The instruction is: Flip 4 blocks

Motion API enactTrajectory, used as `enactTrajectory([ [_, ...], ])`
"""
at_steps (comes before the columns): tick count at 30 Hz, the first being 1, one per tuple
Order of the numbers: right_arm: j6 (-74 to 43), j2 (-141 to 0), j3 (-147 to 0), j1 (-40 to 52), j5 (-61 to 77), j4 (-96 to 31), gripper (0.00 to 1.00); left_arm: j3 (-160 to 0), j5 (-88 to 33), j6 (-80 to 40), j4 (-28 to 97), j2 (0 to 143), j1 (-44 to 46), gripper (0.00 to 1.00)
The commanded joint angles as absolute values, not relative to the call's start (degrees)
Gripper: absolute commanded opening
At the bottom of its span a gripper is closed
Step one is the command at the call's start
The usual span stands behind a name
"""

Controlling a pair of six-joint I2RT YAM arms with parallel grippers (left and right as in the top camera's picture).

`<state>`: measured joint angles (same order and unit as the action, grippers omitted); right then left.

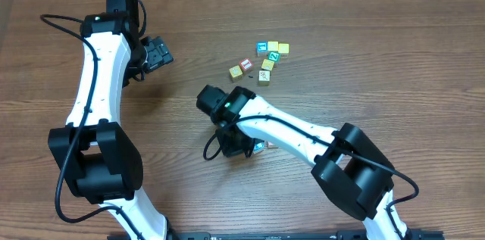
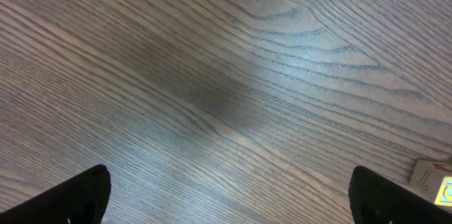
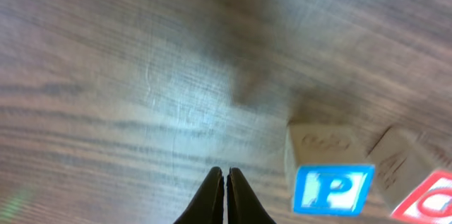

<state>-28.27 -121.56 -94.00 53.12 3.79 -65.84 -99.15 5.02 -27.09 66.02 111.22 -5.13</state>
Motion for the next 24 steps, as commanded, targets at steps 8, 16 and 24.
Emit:
enactTrajectory([
  [8, -29.1, -120.0, -89.5, 53.9, -2.3, -62.9, 0.06, -100.1, 5.5, -27.9, 66.0, 110.2, -5.2, 1.00],
  [16, -29.1, -119.9, -89.2, 53.8, -6.1, -62.1, 0.07, -100.1, 5.5, -27.9, 66.0, 110.2, -5.2, 1.00],
  [24, -29.1, -119.9, -89.2, 53.8, -8.2, -62.4, 0.09, -100.1, 5.5, -27.9, 66.0, 110.2, -5.2, 1.00],
])
